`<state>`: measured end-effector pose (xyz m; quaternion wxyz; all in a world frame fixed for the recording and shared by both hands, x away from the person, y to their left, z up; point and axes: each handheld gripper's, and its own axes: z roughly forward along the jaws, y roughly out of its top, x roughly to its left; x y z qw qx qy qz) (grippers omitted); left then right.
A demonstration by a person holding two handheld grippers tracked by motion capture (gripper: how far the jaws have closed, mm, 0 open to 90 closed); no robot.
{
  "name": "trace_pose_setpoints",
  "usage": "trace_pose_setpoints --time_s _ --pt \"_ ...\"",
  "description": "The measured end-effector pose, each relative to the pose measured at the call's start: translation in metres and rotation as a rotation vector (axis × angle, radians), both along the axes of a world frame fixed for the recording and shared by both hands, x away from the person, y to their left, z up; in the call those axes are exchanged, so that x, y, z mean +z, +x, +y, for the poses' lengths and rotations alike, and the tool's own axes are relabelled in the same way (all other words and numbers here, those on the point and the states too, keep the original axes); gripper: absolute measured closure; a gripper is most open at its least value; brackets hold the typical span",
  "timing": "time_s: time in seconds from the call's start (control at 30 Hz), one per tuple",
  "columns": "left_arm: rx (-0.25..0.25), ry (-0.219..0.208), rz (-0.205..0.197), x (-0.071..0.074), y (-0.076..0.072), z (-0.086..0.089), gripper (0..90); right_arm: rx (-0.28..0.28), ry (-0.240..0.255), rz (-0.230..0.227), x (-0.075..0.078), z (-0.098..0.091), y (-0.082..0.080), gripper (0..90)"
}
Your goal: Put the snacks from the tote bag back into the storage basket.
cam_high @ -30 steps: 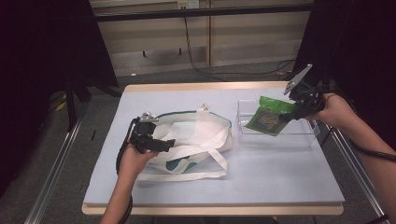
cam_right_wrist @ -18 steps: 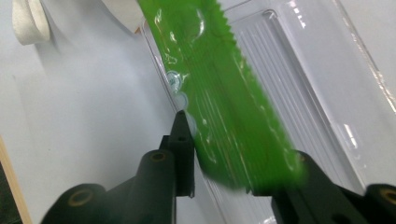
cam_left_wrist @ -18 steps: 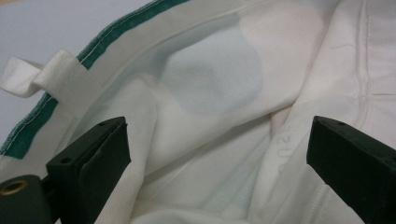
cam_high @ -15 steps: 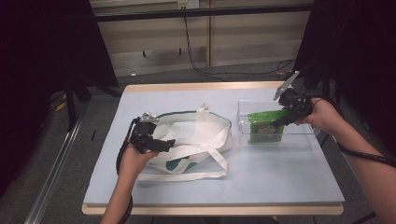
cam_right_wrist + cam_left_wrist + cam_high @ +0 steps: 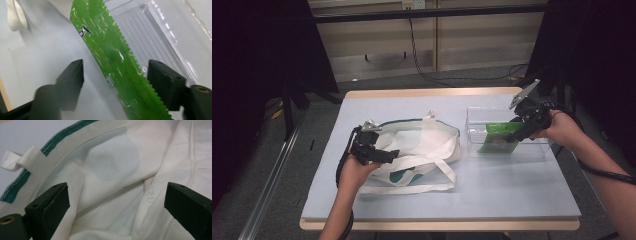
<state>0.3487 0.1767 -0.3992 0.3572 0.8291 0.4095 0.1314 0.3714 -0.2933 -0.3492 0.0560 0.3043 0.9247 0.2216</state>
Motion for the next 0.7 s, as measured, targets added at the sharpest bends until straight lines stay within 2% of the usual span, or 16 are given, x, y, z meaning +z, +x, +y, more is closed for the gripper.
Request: trace_pose_setpoints --time_s 0.07,0.1,0.17,0.37,0.4,0.5,0.57,0.7 --pt "0.005 -0.011 -0.006 0.002 -0.001 0.000 5.9 -0.015 0.013 -0.017 0.001 -0.003 -0.002 23.7" --pt "-0.002 0.002 -0.008 0.003 -0.001 0.001 5.9 -0.020 0.020 -0.026 0.002 -0.004 -0.003 21.7" --pt "0.008 -0.012 -0.007 0.004 -0.001 0.000 5.9 -0.030 0.029 -0.032 0.003 -0.007 -0.006 19.3" --pt "-0.004 0.000 -0.007 0.004 -0.001 0.000 5.9 -0.079 0.055 -0.042 0.005 -0.019 -0.012 14.3" --pt "0.004 -0.017 -0.011 0.003 -0.002 -0.001 5.9 -0.087 0.056 -0.044 0.006 -0.020 -0.014 13.0" --pt "0.000 -0.004 -0.017 0.005 -0.002 -0.001 5.9 -0.097 0.076 -0.057 0.007 -0.026 -0.019 12.8" --pt "0.002 -0.020 -0.020 0.005 -0.002 -0.002 5.8 -0.116 0.084 -0.068 0.006 -0.029 -0.023 12.0" --pt "0.000 -0.016 -0.022 0.006 -0.003 -0.004 5.8 -0.128 0.088 -0.069 0.004 -0.032 -0.030 11.8"
